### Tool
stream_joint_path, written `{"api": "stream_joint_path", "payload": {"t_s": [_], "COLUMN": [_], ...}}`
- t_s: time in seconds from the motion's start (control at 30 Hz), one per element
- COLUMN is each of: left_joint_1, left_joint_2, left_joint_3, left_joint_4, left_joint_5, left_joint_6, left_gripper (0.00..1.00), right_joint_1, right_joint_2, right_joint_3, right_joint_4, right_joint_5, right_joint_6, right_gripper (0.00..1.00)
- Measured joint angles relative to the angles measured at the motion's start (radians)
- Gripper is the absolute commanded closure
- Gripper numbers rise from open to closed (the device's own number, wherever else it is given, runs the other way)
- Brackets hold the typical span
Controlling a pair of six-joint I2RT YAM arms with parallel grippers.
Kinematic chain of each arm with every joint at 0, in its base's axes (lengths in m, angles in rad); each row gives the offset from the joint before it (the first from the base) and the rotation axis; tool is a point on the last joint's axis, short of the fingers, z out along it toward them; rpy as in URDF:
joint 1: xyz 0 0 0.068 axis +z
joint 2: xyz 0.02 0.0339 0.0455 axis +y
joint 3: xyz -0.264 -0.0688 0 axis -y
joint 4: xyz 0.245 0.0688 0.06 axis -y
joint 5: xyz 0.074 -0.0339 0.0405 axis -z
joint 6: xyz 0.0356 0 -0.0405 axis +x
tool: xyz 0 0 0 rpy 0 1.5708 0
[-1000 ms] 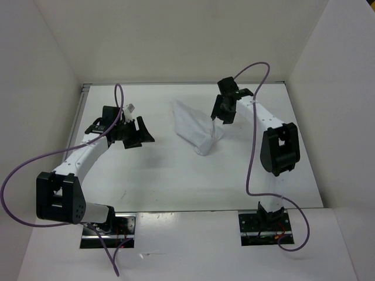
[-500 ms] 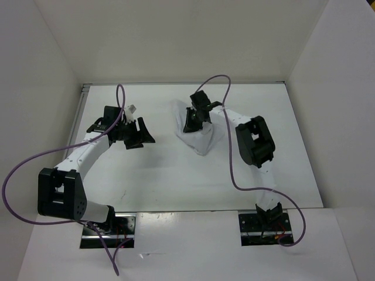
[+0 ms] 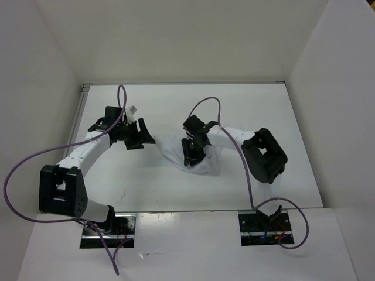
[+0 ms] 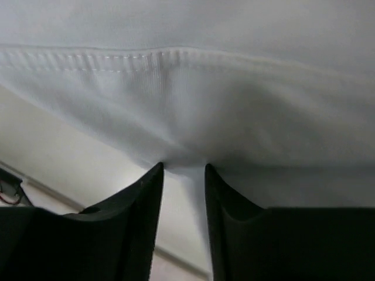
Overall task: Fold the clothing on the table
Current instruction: Move the skirt to the center of the board, then flatten the skirt out
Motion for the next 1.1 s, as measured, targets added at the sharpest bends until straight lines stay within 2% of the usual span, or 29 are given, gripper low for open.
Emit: {"api": "stream_joint_path", "payload": {"t_s": [0.1,0.27,0.37,0.47,0.57,0.77,1.1], "left_joint_1": [0.0,0.0,0.0,0.0,0.0,0.001,0.01], "left_joint_2": [0.018,0.052,0.056,0.056,0.056,0.056,0.056], "left_joint_3": [0.0,0.018,0.034,0.053,0.064,0.064,0.059], "left_joint_4": [0.0,-0.002,-0.002,-0.002,-0.002,-0.005,-0.006], "left_joint_5": [0.0,0.0,0.0,0.0,-0.003,-0.006,-0.011], "left_joint_6": [0.0,0.0,0.0,0.0,0.0,0.0,0.0], "left_gripper": [0.25,0.25,0.25,0.25,0.25,0.25,0.25], "right_joint_1": [0.015,-0.074,-0.171,-0.23,-0.23,-0.226,-0.224], "right_joint_2": [-0.112,-0.319,-0.367,-0.322,-0.199,0.027,0.057], "right_joint_3": [-0.045,0.034,0.119,0.194,0.245,0.247,0.253], "right_joint_4": [-0.098,-0.12,-0.094,-0.09,-0.09,-0.112,-0.108], "right_joint_5": [0.032,0.11,0.145,0.194,0.217,0.197,0.145], "right_joint_6": [-0.006,-0.007,-0.044,-0.108,-0.188,-0.266,-0.296], "right_gripper": [0.4,0.35,0.35,0.39,0.43,0.47,0.51]}}
